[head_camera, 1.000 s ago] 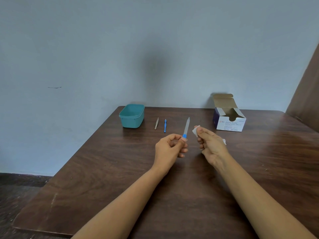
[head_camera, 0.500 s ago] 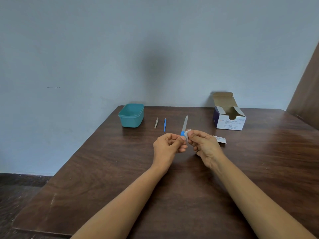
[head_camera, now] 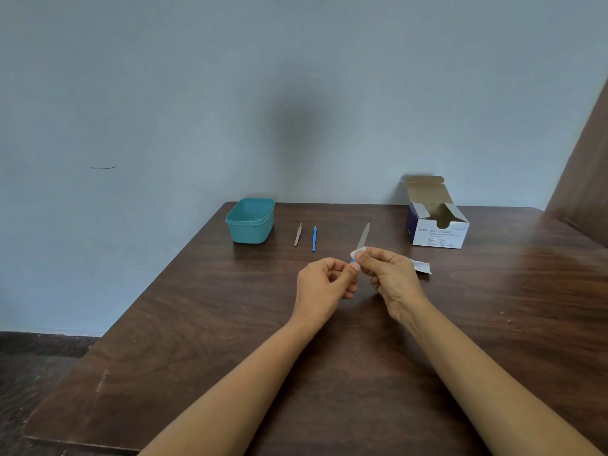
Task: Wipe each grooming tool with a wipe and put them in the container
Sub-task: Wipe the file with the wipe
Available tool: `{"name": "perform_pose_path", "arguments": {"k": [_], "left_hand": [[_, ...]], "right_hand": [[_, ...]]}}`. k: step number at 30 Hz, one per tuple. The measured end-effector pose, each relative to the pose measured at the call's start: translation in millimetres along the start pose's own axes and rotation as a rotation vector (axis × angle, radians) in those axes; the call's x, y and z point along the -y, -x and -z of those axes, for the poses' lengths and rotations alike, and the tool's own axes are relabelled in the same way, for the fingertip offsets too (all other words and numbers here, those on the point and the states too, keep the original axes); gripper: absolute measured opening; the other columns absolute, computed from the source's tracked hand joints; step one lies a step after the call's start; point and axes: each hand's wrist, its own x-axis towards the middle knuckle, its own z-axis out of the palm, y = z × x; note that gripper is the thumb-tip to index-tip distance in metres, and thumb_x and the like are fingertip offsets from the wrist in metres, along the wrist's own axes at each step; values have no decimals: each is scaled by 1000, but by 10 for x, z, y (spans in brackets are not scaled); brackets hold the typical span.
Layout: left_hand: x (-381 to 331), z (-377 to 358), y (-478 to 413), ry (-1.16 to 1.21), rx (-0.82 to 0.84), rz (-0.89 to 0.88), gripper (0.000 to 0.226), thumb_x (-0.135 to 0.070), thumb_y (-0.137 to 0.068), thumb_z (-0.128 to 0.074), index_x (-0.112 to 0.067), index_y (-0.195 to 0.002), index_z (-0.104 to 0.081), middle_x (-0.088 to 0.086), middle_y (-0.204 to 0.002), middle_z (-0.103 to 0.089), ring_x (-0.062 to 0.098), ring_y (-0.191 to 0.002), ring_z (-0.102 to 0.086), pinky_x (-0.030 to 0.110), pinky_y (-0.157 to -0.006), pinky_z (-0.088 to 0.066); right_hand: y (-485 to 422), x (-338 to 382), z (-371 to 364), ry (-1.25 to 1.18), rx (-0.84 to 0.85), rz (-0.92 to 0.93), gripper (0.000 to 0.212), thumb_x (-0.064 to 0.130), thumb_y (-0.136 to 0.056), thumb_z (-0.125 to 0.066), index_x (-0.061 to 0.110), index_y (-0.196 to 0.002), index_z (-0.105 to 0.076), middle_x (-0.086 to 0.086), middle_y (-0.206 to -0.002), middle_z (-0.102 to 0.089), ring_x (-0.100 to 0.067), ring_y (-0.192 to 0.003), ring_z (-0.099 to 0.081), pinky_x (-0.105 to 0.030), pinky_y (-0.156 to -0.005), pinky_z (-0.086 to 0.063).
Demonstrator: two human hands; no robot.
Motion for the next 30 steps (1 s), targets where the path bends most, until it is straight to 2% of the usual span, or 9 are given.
{"name": "perform_pose_path", "arguments": {"k": [2, 5, 9, 11, 14, 18, 21, 25, 30], "left_hand": [[3, -8, 4, -57, 7, -33, 18, -23, -91, -65, -6, -89, -71, 6, -73, -72, 13, -66, -70, 21, -60, -57], [-4, 11, 5, -155, -24, -93, 16, -19, -92, -62, -8, -86, -71, 4, -70, -71, 12, -62, -68, 21, -59, -57], [-8, 52, -7, -260, -32, -157, 17, -21, -92, -61, -12, -81, -72, 0, -66, -69, 9, -61, -66, 30, -65, -59], [-7, 56, -13, -316, -21, -180, 19, -22, -92, -61, -12, -80, -71, -2, -66, -69, 9, -63, -66, 31, -67, -58], [-2, 26, -17, -349, -12, -203, 22, -24, -93, -60, -11, -77, -70, -1, -64, -68, 11, -62, -66, 33, -66, -56], [-19, -24, 1, -353, 10, -219, 20, -22, -92, -61, -12, -78, -70, -3, -65, -68, 6, -61, -65, 21, -64, -55], [-1, -8, 7, -292, 4, -190, 21, -20, -92, -62, -11, -75, -70, -2, -65, -69, 4, -59, -65, 19, -62, -56], [30, 35, -2, -303, -26, -178, 24, -23, -92, -61, -11, -73, -70, -1, -63, -69, 5, -56, -65, 25, -62, -57], [19, -14, 24, -364, -11, -201, 22, -25, -93, -60, -12, -77, -67, -3, -66, -68, 6, -60, -66, 30, -64, -57]], "right_hand": [[-14, -10, 3, 0, -2, -23, 21, 10, -78, -74, 8, -99, -70, 1, -81, -73, 0, -61, -61, -14, -56, -41], [0, -27, 0, 67, 23, -54, 9, 17, -78, -75, 14, -87, -74, 3, -75, -72, -6, -67, -57, -21, -59, -35], [62, -11, -35, 144, 14, -31, 13, 20, -83, -72, 8, -87, -74, 0, -71, -67, -6, -64, -53, -13, -49, -39], [88, -11, -63, 176, -25, 11, 14, 20, -85, -70, 7, -87, -73, 1, -71, -67, -6, -67, -53, -10, -60, -44], [115, -2, -98, 177, -73, 16, 14, 21, -88, -66, 8, -84, -73, 5, -72, -65, -2, -71, -52, -17, -73, -41], [97, 27, -81, 108, -98, -24, 15, 22, -90, -63, 10, -89, -72, 6, -76, -62, -4, -77, -50, -28, -92, -37], [90, 16, -78, 169, -39, -15, 19, 24, -89, -65, 8, -95, -73, 6, -74, -64, -1, -73, -53, -23, -83, -39], [94, 17, -68, 276, 45, 12, 15, 19, -87, -67, 5, -87, -73, 7, -61, -61, 11, -54, -55, -16, -64, -35], [60, 32, -18, 267, 20, -2, 11, 17, -85, -68, 8, -86, -74, 8, -60, -61, -1, -65, -51, -16, -63, -36]]}}
